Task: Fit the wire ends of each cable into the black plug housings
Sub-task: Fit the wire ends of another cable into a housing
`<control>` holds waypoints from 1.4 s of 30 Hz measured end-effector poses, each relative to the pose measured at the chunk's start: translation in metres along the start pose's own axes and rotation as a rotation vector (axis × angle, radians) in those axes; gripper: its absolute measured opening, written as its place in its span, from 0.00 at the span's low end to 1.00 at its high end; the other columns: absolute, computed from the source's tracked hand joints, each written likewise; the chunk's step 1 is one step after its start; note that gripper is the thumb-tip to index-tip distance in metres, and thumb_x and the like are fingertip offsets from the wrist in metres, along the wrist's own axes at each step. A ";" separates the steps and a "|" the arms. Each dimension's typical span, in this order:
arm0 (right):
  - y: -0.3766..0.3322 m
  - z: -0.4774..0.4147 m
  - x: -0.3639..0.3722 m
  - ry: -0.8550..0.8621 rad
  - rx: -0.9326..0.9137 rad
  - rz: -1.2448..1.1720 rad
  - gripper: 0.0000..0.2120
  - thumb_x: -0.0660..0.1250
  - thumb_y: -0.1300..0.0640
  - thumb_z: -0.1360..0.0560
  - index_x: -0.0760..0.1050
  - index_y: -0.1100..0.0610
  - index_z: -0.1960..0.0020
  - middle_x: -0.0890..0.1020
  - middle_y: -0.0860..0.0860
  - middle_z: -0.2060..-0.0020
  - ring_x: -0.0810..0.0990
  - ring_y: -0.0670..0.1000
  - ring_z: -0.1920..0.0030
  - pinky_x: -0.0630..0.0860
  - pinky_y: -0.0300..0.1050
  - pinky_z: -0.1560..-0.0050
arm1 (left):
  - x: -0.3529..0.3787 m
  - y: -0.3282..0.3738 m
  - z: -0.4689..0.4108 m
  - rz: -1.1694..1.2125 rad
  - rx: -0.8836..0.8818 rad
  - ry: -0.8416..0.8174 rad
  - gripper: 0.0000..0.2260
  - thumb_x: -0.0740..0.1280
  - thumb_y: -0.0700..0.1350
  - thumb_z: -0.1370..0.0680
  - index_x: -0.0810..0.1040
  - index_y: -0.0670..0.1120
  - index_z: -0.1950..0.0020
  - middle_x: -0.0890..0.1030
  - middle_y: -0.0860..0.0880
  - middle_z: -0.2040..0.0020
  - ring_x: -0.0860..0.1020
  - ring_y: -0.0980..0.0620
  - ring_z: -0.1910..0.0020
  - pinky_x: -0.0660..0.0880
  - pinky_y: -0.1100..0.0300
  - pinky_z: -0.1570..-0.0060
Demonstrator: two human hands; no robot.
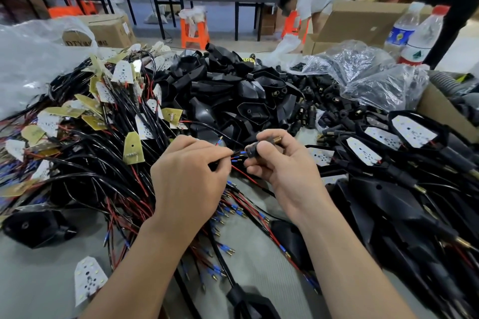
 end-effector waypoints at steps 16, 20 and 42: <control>-0.009 -0.001 -0.008 0.146 -0.049 -0.176 0.08 0.63 0.71 0.19 0.77 0.60 0.50 0.80 0.53 0.66 0.82 0.50 0.68 0.81 0.40 0.64 | 0.032 -0.024 0.005 0.209 -0.342 -0.410 0.05 0.77 0.50 0.28 0.87 0.61 0.61 0.80 0.67 0.40 0.68 0.67 0.35 0.54 0.79 0.40; -0.006 0.001 -0.003 0.130 -0.033 -0.191 0.08 0.63 0.71 0.19 0.77 0.60 0.49 0.80 0.52 0.67 0.82 0.50 0.67 0.81 0.40 0.64 | 0.032 -0.017 0.007 0.244 -0.334 -0.362 0.05 0.78 0.48 0.28 0.86 0.59 0.59 0.80 0.65 0.45 0.67 0.71 0.41 0.53 0.84 0.43; 0.013 0.004 0.011 0.006 0.178 -0.157 0.08 0.64 0.60 0.17 0.82 0.58 0.46 0.85 0.56 0.59 0.81 0.50 0.67 0.78 0.38 0.66 | 0.015 -0.015 0.008 0.138 -0.193 -0.064 0.02 0.75 0.52 0.28 0.87 0.56 0.59 0.86 0.61 0.53 0.76 0.59 0.45 0.55 0.72 0.36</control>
Point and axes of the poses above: each hand's wrist, its own z-axis away from the middle knuckle, its own x-axis out of the palm, y = z × x, the point moved 8 cm from there along -z, towards the middle knuckle
